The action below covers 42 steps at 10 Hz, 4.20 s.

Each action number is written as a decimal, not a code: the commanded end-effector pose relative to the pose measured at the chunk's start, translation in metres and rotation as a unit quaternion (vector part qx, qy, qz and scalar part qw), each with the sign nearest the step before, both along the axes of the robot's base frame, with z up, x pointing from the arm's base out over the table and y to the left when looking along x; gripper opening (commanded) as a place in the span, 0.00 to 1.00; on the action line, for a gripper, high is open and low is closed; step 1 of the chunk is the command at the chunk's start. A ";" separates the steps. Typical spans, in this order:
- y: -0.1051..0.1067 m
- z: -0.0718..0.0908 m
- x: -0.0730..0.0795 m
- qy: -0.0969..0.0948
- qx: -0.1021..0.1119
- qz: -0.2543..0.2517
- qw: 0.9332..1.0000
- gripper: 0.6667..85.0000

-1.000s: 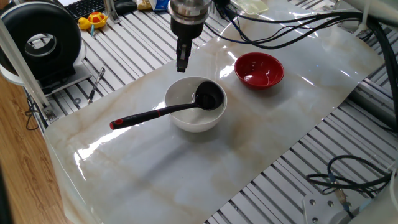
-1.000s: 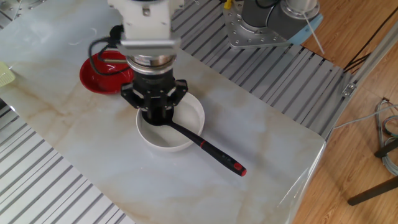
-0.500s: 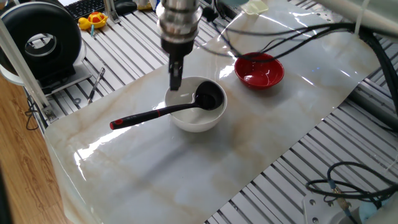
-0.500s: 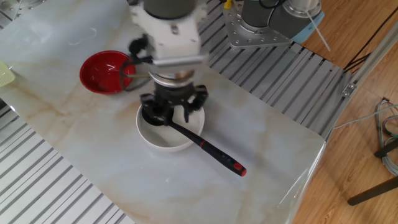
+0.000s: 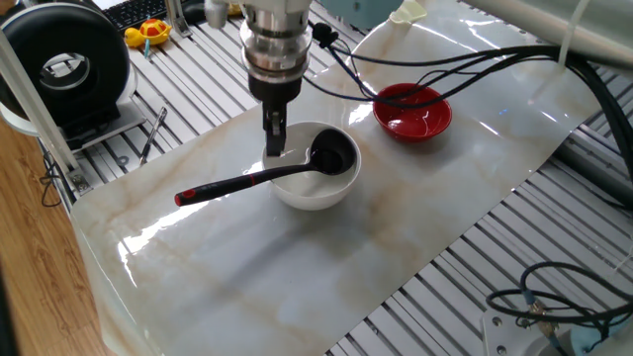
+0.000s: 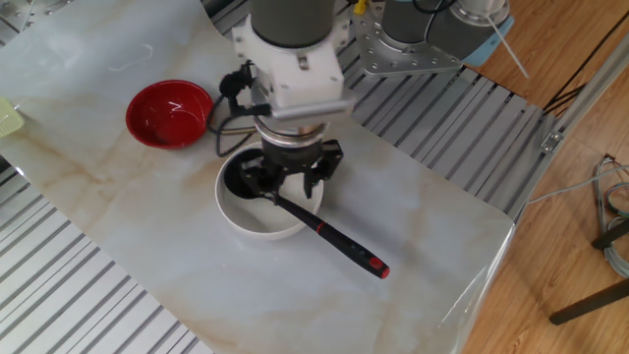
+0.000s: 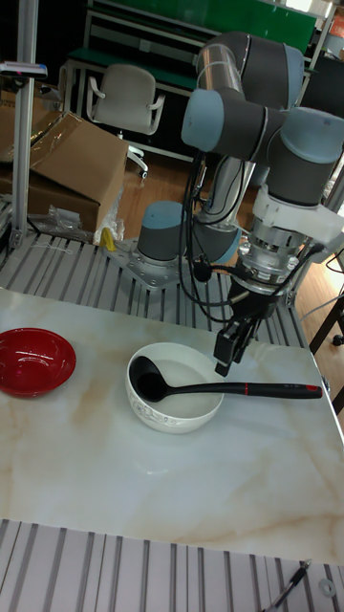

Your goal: Scoop water with a large spoon from one bowl to another

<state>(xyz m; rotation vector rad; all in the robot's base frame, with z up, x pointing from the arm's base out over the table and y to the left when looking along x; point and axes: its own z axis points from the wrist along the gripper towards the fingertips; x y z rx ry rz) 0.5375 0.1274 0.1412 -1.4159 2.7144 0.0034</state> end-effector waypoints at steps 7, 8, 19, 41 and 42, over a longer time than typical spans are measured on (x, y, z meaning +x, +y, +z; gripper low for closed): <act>0.034 -0.010 0.002 -0.016 0.015 0.019 1.000 0.55; 0.032 -0.005 0.002 -0.015 0.018 0.026 0.999 0.55; 0.027 -0.001 -0.001 -0.015 0.017 0.058 0.998 0.57; 0.065 -0.028 0.006 -0.051 0.017 0.112 0.992 0.58; 0.064 -0.029 0.008 -0.054 0.012 0.126 0.991 0.58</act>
